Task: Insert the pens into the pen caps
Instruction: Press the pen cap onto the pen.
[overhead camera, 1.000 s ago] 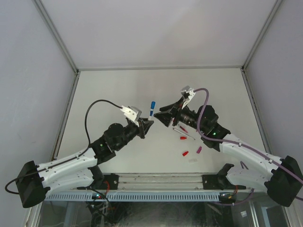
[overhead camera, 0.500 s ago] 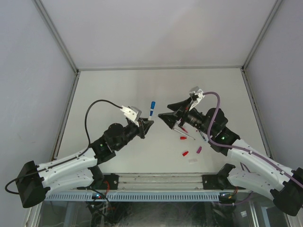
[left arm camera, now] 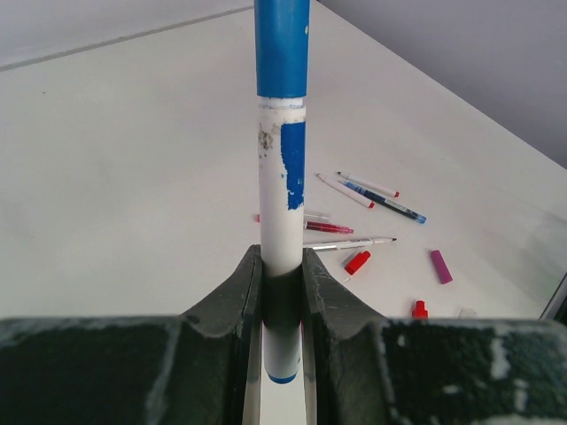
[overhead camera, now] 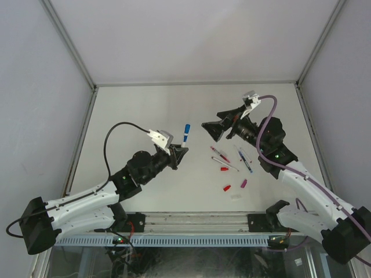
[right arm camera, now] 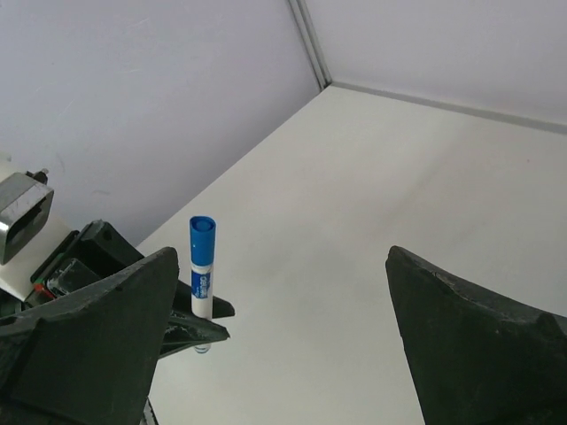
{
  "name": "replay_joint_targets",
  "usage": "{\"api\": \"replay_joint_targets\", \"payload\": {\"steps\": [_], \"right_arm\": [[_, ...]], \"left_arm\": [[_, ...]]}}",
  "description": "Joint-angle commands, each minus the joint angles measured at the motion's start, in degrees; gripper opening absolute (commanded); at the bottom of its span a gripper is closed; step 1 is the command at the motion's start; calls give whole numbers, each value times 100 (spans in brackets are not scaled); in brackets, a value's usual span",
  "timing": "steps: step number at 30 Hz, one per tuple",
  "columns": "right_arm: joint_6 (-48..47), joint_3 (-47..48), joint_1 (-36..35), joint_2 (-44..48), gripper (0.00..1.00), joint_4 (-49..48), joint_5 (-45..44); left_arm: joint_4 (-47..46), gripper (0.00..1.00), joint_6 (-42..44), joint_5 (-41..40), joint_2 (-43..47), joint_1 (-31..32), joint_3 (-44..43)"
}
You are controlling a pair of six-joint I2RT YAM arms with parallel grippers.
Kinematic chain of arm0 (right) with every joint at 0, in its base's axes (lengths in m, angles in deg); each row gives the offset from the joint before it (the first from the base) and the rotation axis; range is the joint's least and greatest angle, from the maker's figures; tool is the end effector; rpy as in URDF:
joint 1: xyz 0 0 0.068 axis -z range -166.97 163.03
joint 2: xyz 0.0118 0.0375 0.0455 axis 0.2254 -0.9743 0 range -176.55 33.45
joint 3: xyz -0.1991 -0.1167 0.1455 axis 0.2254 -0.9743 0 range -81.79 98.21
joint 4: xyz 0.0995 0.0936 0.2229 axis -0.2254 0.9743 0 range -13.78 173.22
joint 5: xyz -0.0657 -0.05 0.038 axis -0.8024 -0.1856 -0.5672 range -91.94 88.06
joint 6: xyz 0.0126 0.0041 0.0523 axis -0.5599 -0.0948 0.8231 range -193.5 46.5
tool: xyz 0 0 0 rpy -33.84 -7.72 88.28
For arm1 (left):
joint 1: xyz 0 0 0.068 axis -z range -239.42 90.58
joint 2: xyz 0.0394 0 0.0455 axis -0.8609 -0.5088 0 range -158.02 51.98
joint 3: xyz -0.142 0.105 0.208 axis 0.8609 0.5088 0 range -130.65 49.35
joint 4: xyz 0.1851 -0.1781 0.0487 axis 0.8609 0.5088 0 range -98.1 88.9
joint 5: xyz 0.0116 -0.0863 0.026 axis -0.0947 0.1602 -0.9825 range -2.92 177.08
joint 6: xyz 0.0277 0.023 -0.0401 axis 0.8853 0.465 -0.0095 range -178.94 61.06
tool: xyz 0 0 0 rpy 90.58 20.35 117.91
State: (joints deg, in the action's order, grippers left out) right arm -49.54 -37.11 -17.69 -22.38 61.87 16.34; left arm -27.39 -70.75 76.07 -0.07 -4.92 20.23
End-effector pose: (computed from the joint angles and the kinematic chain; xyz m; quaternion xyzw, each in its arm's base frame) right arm 0.1932 0.1276 0.3493 -0.1552 0.6704 0.4264 0.5871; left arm 0.1305 -0.1715 0.2746 0.2030 0.6999 -0.3140 0.6085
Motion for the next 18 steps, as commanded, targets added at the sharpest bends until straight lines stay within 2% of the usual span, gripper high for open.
{"api": "replay_joint_targets", "payload": {"steps": [1,5,10,18], "right_arm": [[-54,524,71,-192,100,-299,488],[100,858,75,-371,99,-333,515],[545,1042,-82,-556,90,-577,548],[328,1408,-705,-973,79,-43,-288]], "left_arm": [[-409,0,92,-54,98,-1,16],[-406,0,91,-53,107,-3,17],[-405,0,96,-48,106,-1,10],[-405,0,83,-40,111,-1,5]]}}
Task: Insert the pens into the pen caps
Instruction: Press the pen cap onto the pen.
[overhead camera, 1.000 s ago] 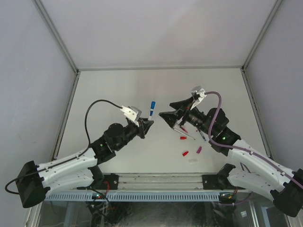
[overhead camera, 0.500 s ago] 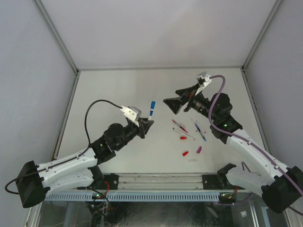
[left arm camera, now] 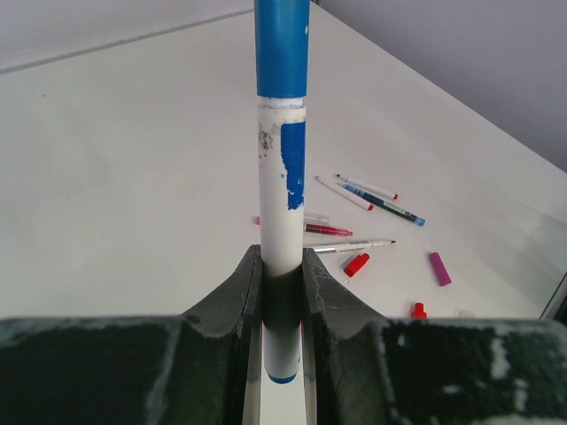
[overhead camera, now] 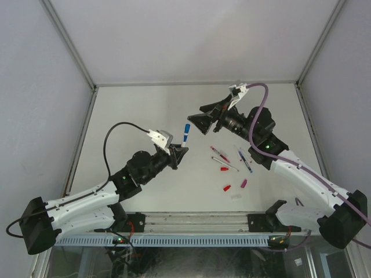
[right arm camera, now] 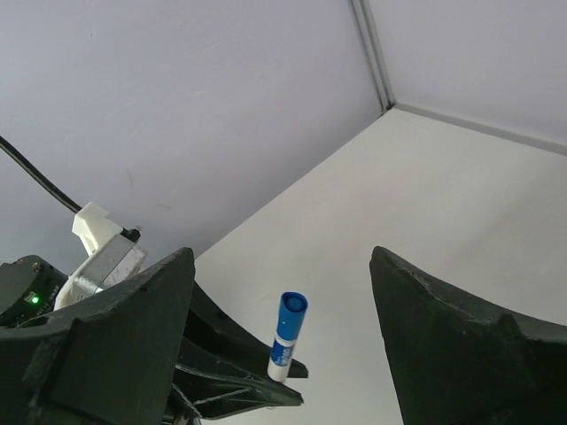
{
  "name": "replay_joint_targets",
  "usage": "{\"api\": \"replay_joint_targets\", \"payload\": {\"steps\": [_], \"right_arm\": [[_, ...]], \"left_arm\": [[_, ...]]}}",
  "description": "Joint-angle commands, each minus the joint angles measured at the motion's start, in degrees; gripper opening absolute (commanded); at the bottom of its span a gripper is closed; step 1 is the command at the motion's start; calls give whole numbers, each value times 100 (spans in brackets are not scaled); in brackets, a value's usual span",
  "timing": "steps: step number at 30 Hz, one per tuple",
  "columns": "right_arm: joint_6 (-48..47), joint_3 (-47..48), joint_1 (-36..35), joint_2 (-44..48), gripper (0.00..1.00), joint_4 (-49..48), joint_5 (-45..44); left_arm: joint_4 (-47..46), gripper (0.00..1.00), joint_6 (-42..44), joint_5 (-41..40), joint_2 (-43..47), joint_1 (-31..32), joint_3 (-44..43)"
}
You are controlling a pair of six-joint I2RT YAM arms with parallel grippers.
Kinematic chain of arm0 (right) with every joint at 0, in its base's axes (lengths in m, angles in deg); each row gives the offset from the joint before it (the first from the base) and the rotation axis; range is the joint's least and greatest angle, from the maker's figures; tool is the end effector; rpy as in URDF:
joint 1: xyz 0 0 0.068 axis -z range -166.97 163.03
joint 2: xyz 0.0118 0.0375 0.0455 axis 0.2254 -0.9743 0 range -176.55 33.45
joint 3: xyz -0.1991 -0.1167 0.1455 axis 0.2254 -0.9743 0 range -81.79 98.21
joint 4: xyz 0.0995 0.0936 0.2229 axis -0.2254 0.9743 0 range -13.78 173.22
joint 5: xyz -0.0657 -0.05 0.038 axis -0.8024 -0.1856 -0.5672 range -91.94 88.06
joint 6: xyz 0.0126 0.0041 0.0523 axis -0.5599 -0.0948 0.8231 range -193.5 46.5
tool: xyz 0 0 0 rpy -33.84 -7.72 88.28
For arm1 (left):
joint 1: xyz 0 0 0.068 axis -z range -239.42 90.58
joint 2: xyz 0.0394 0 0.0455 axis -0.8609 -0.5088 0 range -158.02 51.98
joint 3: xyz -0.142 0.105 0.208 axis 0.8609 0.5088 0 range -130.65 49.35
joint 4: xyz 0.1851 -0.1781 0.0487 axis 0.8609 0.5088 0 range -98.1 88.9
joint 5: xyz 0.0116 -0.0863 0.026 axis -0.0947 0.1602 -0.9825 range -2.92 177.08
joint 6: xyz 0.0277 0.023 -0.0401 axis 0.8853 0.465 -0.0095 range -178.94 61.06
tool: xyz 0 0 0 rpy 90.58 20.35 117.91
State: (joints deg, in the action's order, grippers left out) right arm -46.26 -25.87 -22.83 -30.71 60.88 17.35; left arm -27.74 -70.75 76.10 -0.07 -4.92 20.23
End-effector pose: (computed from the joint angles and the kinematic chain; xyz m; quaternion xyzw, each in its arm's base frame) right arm 0.2061 0.1633 0.3885 -0.1742 0.6414 0.4812 0.5716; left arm 0.1305 -0.1715 0.2753 0.2022 0.6980 -0.3155 0.6102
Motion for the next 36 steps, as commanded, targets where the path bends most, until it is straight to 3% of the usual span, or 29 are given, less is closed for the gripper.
{"api": "replay_joint_targets", "payload": {"steps": [1,12,26,33,36], "right_arm": [[17,306,-225,-204,77,57,-397],[275,464,-387,-712,66,198,-12],[516,464,-409,-1020,43,-12,546],[517,464,-418,-1106,22,-25,654],[464,457,-437,-1114,18,28,657]], "left_arm": [[-373,0,94,-41,114,-1,16],[-374,0,108,-39,181,-1,37],[-374,0,113,-24,128,-1,19],[-369,0,127,-19,130,-1,18],[-370,0,129,-31,117,-1,16]]}}
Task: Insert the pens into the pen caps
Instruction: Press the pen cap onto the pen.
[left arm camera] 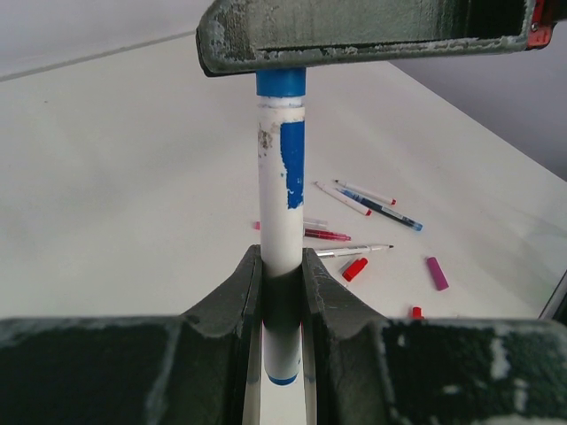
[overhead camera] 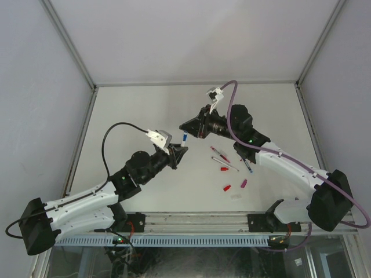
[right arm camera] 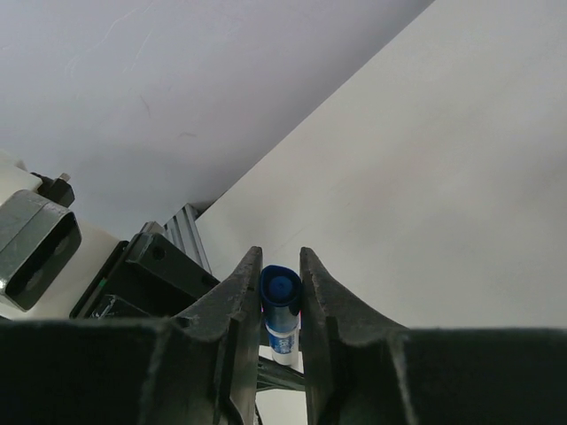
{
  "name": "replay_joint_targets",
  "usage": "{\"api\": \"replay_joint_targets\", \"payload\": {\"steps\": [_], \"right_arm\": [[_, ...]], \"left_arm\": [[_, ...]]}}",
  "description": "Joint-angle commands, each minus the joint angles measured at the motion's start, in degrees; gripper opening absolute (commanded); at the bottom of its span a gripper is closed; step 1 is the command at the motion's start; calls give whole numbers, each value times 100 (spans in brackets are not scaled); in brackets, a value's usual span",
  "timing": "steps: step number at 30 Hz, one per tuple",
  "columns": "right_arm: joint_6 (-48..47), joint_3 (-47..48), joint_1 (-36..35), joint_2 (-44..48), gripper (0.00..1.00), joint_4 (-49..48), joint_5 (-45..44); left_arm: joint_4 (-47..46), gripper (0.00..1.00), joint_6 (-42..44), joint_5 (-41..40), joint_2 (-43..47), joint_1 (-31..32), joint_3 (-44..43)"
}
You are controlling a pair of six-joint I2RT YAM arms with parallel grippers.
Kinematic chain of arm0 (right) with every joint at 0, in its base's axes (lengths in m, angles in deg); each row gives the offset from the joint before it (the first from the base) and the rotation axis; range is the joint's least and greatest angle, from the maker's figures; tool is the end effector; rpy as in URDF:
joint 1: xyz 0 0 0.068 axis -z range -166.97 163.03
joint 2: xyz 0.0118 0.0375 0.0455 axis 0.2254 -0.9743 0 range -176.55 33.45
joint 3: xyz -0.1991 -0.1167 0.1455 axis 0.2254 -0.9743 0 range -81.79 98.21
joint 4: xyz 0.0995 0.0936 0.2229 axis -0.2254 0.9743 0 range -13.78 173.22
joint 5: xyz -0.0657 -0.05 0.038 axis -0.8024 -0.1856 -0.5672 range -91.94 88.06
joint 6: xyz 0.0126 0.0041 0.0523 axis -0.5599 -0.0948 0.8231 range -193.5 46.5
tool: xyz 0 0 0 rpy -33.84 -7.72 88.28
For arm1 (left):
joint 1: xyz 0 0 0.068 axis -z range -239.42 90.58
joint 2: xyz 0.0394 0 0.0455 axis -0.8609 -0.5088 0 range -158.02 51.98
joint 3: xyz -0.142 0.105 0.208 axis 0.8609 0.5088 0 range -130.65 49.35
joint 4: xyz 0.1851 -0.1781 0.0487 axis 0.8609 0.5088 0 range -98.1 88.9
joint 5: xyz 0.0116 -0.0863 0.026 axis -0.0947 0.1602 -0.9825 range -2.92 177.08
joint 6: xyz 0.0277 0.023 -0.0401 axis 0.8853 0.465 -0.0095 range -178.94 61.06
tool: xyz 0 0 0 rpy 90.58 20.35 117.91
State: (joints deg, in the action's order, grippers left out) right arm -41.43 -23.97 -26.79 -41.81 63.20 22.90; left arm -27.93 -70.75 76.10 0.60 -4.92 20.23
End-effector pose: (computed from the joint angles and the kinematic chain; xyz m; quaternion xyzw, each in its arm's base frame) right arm 0.2290 0.2102 0.3443 -0.1941 0.7052 0.5172 0.4444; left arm 0.1294 -0.1700 0.2779 0.1999 0.6934 -0.3189 0.6144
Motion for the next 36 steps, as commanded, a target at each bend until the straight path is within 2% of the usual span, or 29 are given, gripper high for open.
{"api": "replay_joint_targets", "payload": {"steps": [1,5,11,15,20,24,36], "right_arm": [[-32,270,-55,-5,15,-190,102],[-113,269,-103,-14,0,-165,118],[-439,202,-325,23,0,185,-86],[-455,-85,-517,98,0,55,-207],[-339,-553,-629,58,0,-157,191],[-162,-1039,-628,205,0,-475,164],[-398,-1519,-890,339,0,-699,103]], "left_arm": [[-354,0,127,-31,49,-1,20],[-347,0,126,-20,52,-2,15],[-338,0,-79,-154,253,-1,89],[-404,0,-180,-246,422,-1,165],[-412,0,-100,-210,502,-2,222],[-472,0,-94,-191,537,8,280],[-533,0,-145,-262,716,8,387]]}}
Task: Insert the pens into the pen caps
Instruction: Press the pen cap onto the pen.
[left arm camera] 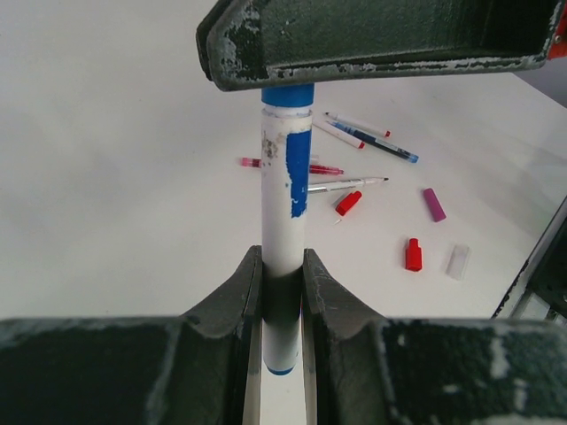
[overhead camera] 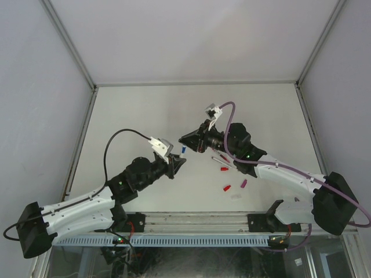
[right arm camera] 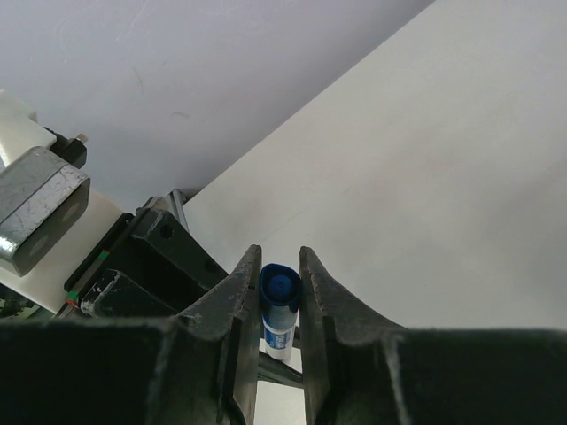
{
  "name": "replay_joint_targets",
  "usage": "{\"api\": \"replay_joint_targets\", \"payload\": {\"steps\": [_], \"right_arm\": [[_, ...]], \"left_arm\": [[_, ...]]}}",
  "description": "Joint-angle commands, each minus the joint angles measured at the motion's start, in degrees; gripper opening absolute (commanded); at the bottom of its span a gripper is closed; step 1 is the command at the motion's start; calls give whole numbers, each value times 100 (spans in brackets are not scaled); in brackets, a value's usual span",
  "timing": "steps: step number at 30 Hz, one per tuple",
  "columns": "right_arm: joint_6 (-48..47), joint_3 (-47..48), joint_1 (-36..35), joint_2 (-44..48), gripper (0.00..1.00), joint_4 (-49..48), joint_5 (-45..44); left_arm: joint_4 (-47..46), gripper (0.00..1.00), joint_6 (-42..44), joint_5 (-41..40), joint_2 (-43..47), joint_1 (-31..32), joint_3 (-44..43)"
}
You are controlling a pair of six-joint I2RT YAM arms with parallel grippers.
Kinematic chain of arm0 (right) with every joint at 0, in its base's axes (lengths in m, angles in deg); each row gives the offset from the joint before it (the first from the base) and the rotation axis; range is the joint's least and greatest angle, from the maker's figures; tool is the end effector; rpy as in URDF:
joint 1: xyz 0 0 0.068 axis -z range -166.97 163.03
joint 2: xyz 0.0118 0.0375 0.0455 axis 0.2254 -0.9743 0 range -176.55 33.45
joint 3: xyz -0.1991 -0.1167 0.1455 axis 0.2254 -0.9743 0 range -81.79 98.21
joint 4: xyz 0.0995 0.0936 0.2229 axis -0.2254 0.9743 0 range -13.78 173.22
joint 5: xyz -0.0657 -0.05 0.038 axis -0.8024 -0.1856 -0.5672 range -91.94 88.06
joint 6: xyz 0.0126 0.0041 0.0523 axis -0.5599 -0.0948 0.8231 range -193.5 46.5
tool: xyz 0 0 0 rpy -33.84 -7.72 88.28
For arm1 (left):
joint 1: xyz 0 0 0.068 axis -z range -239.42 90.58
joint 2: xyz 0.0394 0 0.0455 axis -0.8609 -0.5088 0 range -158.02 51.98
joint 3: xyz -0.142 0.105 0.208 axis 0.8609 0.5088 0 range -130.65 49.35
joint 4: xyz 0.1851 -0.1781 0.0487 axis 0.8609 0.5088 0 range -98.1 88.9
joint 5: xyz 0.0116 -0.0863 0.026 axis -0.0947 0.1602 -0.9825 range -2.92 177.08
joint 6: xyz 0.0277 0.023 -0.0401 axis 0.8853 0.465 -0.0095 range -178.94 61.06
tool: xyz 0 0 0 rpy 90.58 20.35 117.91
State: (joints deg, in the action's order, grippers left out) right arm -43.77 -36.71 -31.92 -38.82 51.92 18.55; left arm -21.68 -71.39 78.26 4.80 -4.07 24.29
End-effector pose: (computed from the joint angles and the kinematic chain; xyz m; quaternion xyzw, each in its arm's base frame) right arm 0.1980 0.2151 0.3008 -0.2159 0.6907 0.5138 0.4609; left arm 0.1170 -0.1599 0.2543 0.2296 0.7215 -0.3145 0.5725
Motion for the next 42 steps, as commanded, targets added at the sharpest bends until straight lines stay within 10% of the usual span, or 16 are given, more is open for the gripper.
{"api": "replay_joint_targets", "payload": {"steps": [1,42], "right_arm": [[-220,-249,-461,31,0,438,524],[-123,-1263,-1828,-725,0,-69,-795]], "left_arm": [[-1156,0,-81,-476,287,-77,-32],[-1123,0,-256,-333,557,-77,-14]]}}
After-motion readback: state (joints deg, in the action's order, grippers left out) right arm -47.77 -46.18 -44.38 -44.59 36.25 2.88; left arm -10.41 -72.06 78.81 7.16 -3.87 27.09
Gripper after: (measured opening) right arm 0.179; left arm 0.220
